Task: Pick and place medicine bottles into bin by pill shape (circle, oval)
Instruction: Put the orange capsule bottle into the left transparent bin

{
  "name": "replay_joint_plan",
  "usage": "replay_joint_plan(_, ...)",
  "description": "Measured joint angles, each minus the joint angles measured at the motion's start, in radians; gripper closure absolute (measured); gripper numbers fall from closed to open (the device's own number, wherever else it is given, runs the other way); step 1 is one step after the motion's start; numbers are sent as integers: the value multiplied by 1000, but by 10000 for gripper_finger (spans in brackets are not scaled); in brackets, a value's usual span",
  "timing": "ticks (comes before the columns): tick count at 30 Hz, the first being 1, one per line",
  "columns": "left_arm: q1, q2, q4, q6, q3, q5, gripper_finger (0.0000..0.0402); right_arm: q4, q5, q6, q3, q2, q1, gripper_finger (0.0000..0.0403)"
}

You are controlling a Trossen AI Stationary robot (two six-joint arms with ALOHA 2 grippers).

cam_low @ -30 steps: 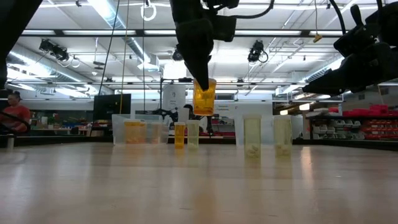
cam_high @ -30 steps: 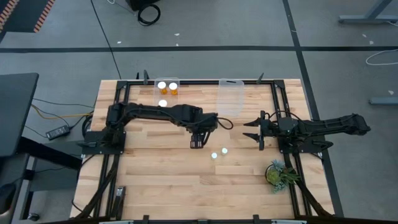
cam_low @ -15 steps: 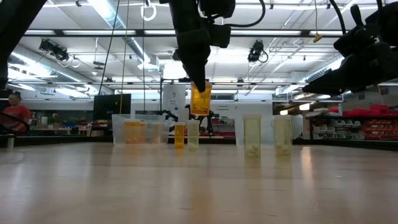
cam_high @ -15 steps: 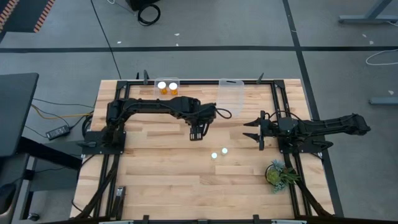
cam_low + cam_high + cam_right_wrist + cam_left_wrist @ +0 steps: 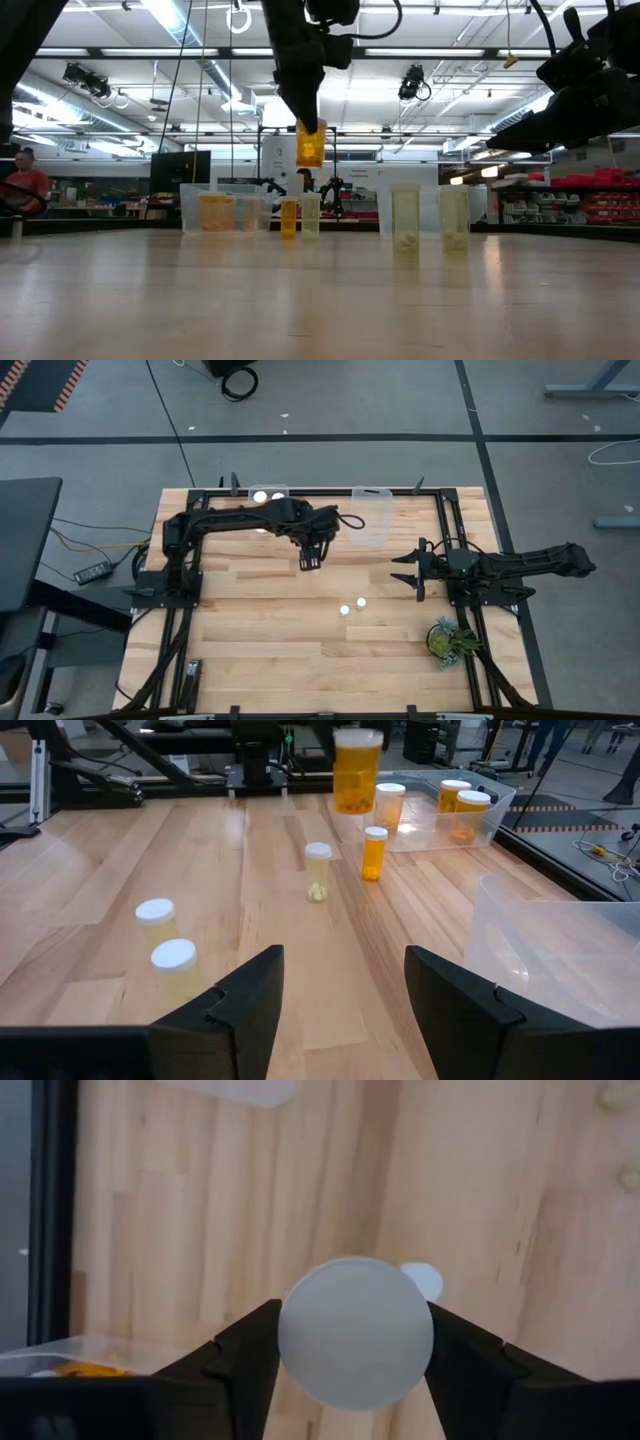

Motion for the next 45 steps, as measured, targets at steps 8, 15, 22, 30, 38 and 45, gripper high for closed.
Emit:
replay_joint_plan(8, 35, -43, -25, -7, 0, -16, 187, 0, 0, 0, 0, 0, 0, 187)
replay_joint_plan(15, 54, -89, -33, -21, 0, -23, 182, 0, 0, 0, 0, 1, 0, 187)
replay_joint_plan(22, 86, -130, -43, -27, 1, -42, 188, 0, 0, 0, 0, 1, 0, 187)
replay_joint_plan(30, 140, -148, -54, -33, 1, -45, 185, 0, 0, 0, 0, 1, 0, 187)
replay_joint_plan(38, 194, -147, -54, -34, 1, -45, 183, 0, 0, 0, 0, 1, 0, 187)
replay_joint_plan(45, 234, -146, -54, -53, 0, -45, 188, 0, 0, 0, 0, 1, 0, 187)
